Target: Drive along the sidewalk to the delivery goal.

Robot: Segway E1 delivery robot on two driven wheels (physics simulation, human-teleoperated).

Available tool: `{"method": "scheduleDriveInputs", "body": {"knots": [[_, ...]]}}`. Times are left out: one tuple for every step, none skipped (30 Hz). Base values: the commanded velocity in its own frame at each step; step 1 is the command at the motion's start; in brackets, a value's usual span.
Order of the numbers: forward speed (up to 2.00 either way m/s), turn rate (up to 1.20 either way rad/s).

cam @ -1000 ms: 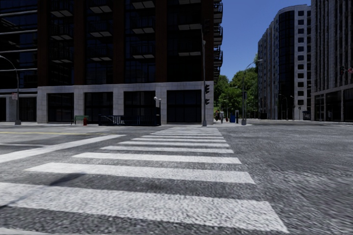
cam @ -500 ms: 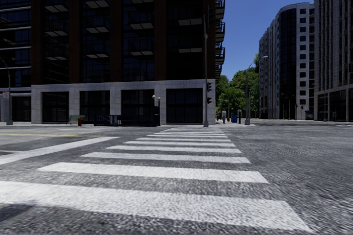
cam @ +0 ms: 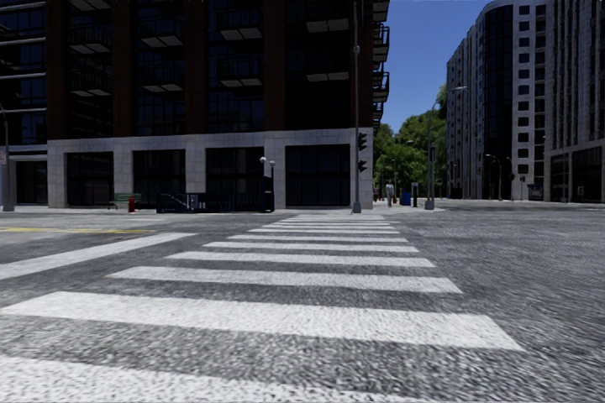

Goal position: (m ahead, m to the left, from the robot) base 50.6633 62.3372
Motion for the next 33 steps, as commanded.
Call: {"method": "scheduleDriveInputs", "body": {"knots": [[1.51, 0.00], [2.00, 0.00], [2.00, 0.00], [2.00, 0.00], [2.00, 0.00], [2.00, 0.00], [2.00, 0.00], [2.00, 0.00], [2.00, 0.00], [2.00, 0.00], [2.00, 0.00], [2.00, 0.00], [2.00, 0.00], [2.00, 0.00], [2.00, 0.00], [2.00, 0.00], [2.00, 0.00], [2.00, 0.00], [2.00, 0.00], [2.00, 0.00], [2.00, 0.00], [2.00, 0.00], [2.00, 0.00], [2.00, 0.00], [2.00, 0.00], [2.00, 0.00], [2.00, 0.00], [2.00, 0.00], [2.00, 0.00], [2.00, 0.00], [2.00, 0.00], [2.00, 0.00], [2.00, 0.00]]}}
